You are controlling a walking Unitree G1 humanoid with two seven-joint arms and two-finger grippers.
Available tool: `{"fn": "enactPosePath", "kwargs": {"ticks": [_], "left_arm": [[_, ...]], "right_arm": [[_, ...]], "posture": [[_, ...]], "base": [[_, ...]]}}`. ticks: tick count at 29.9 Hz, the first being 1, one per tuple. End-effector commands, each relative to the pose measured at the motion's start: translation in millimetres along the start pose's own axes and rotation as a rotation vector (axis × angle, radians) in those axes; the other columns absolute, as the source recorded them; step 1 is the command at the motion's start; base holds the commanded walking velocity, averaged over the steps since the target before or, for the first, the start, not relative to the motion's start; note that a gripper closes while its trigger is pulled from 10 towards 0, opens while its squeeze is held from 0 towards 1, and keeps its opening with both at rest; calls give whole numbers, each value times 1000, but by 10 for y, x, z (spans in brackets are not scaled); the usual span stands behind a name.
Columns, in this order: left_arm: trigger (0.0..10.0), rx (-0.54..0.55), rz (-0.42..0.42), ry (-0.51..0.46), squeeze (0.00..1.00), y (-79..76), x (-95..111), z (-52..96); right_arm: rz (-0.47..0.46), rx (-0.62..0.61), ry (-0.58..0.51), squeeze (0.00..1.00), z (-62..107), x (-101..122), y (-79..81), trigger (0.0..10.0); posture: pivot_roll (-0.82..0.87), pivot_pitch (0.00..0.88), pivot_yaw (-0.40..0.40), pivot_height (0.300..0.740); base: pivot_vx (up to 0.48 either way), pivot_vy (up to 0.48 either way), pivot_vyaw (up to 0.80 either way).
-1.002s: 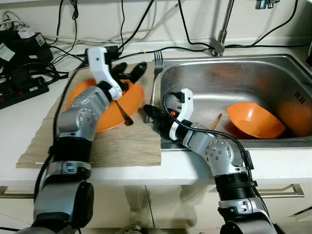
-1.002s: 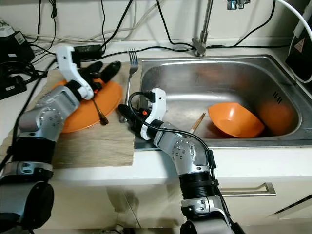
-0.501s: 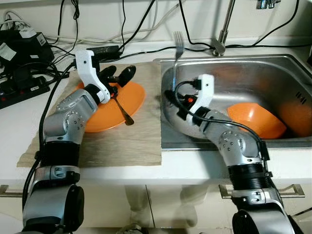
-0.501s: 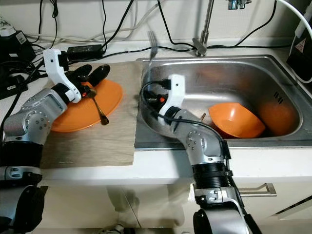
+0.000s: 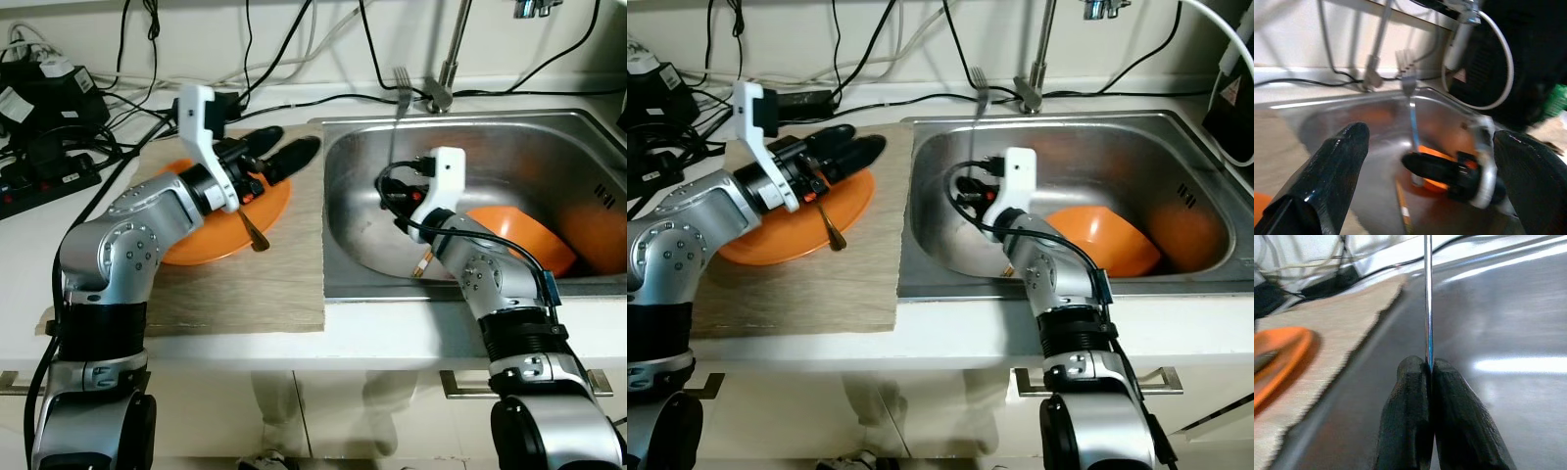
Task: Kitchen organization
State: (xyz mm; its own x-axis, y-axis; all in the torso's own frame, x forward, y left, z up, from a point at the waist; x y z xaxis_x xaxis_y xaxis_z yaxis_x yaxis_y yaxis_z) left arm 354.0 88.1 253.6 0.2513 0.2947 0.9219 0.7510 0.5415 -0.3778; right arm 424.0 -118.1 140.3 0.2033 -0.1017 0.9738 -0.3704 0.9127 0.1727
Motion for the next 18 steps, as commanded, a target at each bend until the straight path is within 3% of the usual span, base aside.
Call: {"fn": "enactPosePath", "kwargs": {"ticks": [1, 5, 12, 18], "left_arm": [[10000, -23, -8, 20, 0, -65, 5, 27], [10000, -51, -9, 72, 0, -144, -42, 68], [10000, -52, -3, 82, 0, -163, -37, 76], [10000, -48, 9, 96, 0, -172, -56, 83]], "right_arm": [[23, 0, -28, 0, -27, 93, 1, 0], [35, -40, -3, 0, -60, 43, -158, 0], [23, -66, 1, 0, -91, 60, -236, 0], [-142, -195, -1, 0, -125, 92, -433, 0]], "posture": [[-31, 0, 108, 740], [-22, 0, 117, 740], [-20, 0, 123, 740], [-22, 0, 121, 740]], "base": [[0, 0, 0], [0, 0, 0], [0, 0, 0], [0, 0, 0]]}}
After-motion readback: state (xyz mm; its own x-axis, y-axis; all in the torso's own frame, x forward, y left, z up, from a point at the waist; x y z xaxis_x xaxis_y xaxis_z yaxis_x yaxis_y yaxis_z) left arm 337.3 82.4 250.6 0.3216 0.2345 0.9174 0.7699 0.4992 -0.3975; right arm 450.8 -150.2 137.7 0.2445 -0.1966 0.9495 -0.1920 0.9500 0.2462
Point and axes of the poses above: a point about 5 cm out from each wrist's last joint towards the gripper, its own z axis pointing back from the gripper into the wrist, its own x axis along the axis of the wrist's last joint, y = z × x, the point moved 6 cm from there along -z, pointing out of the wrist towards the gripper, and after that the axes turned 6 degrees about z, right-handed, at the moved point
